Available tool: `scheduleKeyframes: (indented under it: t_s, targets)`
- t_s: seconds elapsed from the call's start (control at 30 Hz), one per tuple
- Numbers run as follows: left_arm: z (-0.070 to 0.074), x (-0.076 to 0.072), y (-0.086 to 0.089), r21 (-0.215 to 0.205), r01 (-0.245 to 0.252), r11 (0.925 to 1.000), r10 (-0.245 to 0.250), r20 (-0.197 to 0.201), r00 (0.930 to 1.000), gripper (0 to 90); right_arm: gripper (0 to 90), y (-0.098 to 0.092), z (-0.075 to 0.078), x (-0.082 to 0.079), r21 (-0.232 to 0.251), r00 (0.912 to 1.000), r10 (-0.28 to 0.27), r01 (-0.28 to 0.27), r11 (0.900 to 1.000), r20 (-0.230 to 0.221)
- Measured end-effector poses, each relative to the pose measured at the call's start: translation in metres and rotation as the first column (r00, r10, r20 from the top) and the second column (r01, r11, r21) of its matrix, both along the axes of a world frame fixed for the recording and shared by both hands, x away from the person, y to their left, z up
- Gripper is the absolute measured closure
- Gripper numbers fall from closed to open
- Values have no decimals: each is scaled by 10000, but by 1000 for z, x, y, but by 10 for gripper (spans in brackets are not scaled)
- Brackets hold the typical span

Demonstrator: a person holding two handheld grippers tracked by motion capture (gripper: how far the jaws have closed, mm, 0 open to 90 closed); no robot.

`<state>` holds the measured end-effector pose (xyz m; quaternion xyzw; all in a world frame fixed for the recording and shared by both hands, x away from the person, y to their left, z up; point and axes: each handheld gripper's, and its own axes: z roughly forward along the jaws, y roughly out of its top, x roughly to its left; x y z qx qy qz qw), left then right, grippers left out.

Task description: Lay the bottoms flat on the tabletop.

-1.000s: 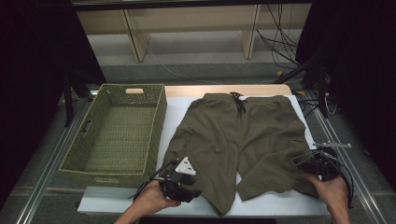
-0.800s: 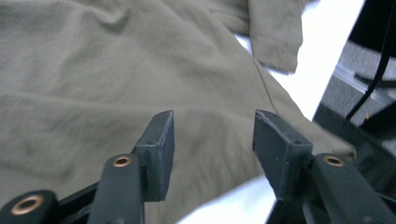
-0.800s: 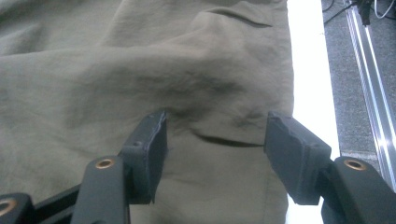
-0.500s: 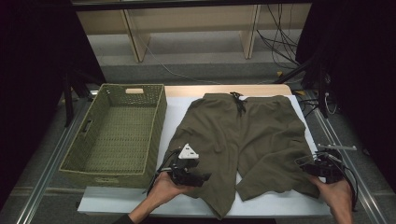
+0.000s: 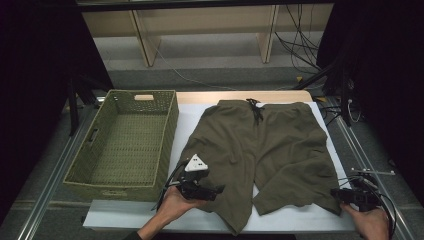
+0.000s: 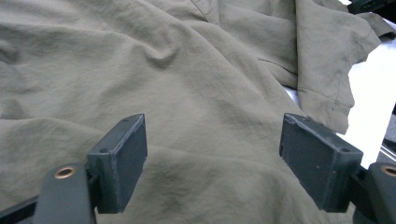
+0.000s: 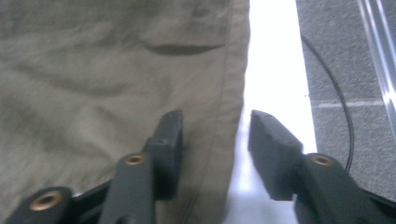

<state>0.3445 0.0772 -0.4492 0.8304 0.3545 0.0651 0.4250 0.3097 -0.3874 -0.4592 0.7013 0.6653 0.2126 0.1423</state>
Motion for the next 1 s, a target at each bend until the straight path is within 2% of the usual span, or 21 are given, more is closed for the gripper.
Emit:
scheduleKeyframes:
  t_s: [0.03,0.13,0.17,0.2,0.23,0.33,0.4,0.5,0.53,0.57,0.63,0.67,0.73,0.83,0.87,0.93,1.0]
  targets:
    - [0,0,1,57,-16,10000,16,-36,10000,238,642,2,0,-1,73,10000,49,-49,10000,-27]
    - [2,0,2,-36,-8,10000,8,-39,10000,247,842,6,0,-5,-494,9997,221,-226,9985,-98]
    - [2,0,3,-111,-3,9999,3,-35,10000,254,881,5,0,-5,-438,9997,218,-224,9988,-136]
    - [2,0,3,-102,-21,9999,21,-33,10000,258,894,4,1,-5,-300,9997,197,-201,9993,-110]
    - [3,0,3,-50,-47,10000,46,-24,10000,258,898,3,1,-6,-385,9995,297,-300,9988,-97]
    - [3,-1,3,-124,-73,9999,73,-2,10000,263,900,3,2,-6,-1162,9993,349,-361,9926,-123]
    - [2,-1,4,-53,-75,10000,75,-28,10000,264,900,1,4,-6,-1794,9994,332,-337,9832,-58]
    - [2,0,3,-104,-75,9999,75,-58,10000,264,896,-8,6,-2,-2780,9998,66,-16,9606,170]
    - [2,0,4,-69,-86,9999,86,-57,9999,264,892,-11,5,-1,-2794,9994,101,-8,9602,319]
    - [2,0,4,-37,-135,9999,135,-45,9999,263,886,-12,5,0,-2564,9991,-120,222,9663,415]
    - [3,1,4,-86,-223,9997,222,-70,9997,263,860,-12,7,1,-2564,9989,3,117,9665,468]
    - [3,1,5,-153,-236,9996,235,-53,9997,263,820,-10,8,1,-2592,9977,58,118,9658,672]
    - [2,1,5,-79,-252,9997,251,-72,9997,264,696,-4,15,2,-2265,9941,209,38,9740,1066]
    - [2,2,4,-72,-261,9996,261,-76,9996,263,635,9,27,3,-1484,9794,677,-395,9881,1900]
    - [2,1,4,-90,-258,9996,257,-72,9996,264,623,17,33,3,-851,9688,929,-751,9935,2296]
    - [2,1,5,-47,-295,9996,295,-63,9995,263,573,36,41,6,-285,9542,1533,-1510,9881,2568]
    - [3,2,5,-112,-353,9993,352,-59,9994,261,548,60,45,11,-345,9379,2327,-2317,9722,2572]
